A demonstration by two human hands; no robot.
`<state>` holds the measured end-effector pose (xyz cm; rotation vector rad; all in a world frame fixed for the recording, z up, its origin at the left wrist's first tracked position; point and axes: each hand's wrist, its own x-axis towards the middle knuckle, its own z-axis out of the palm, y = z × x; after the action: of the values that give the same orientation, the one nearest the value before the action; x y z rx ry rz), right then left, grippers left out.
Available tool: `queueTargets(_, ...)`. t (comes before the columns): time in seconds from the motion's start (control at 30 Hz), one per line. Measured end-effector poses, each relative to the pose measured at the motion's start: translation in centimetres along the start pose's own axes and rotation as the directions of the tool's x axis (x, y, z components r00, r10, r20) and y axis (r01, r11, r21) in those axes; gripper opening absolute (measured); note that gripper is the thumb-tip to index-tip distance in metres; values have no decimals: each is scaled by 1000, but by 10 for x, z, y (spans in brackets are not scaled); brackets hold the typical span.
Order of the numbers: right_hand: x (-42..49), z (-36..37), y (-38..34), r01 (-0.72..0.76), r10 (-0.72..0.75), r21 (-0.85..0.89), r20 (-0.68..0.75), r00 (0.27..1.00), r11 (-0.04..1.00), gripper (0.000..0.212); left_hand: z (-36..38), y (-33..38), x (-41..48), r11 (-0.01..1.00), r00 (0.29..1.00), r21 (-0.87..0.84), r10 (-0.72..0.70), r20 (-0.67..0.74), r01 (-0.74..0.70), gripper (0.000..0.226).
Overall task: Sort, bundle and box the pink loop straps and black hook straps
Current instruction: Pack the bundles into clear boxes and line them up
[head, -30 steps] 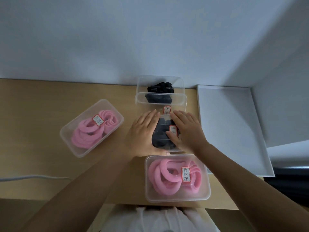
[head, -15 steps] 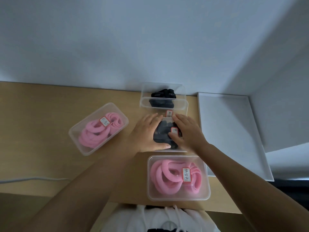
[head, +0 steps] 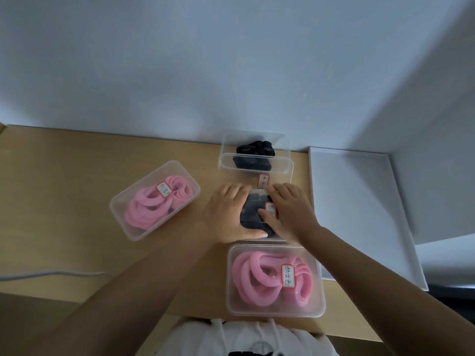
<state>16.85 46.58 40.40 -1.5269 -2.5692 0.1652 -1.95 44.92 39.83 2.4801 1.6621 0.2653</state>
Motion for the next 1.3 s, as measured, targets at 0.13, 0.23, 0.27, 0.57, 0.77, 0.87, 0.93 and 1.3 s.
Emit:
queueTargets(0.13, -2, 0, 1, -1, 1, 98, -2, 1000, 995, 61, -1, -2, 0, 1000, 994, -2, -7, 106, 7, 113)
queueTargets(0.23, -4, -4, 4, -61, 90, 374, -58, 994, 925, 52, -10, 1, -3, 965, 995, -250, -68, 72, 84, 99)
queueTargets(0.27, -3, -5, 6, -92, 148, 453, -90, 985, 887, 47, -13, 1, -2, 922, 992, -370, -123, 11, 118, 88)
queueTargets(0.57, 34, -11, 19, -622, 655, 648, 243, 716, 439, 22, -26, -12, 40, 466, 688, -593, -693, 217, 657, 30)
queueTargets(0.77, 50, -22, 24, -574, 693, 665, 117, 712, 477, 15, -35, -24, 53, 575, 743, -626, -670, 11, 528, 25)
queueTargets(0.87, 62, -28, 26, -563, 704, 686, 103, 702, 461, 15, -41, -31, 66, 622, 757, -581, -653, -13, 526, 29)
queueTargets(0.93, 70, -32, 28, -561, 714, 690, 93, 694, 456, 15, -41, -35, 76, 655, 769, -533, -639, -13, 535, 34)
queueTargets(1.3, 96, -29, 31, -633, 694, 588, 161, 702, 504, 26, -40, -38, 98, 583, 705, -502, -705, 79, 639, 26)
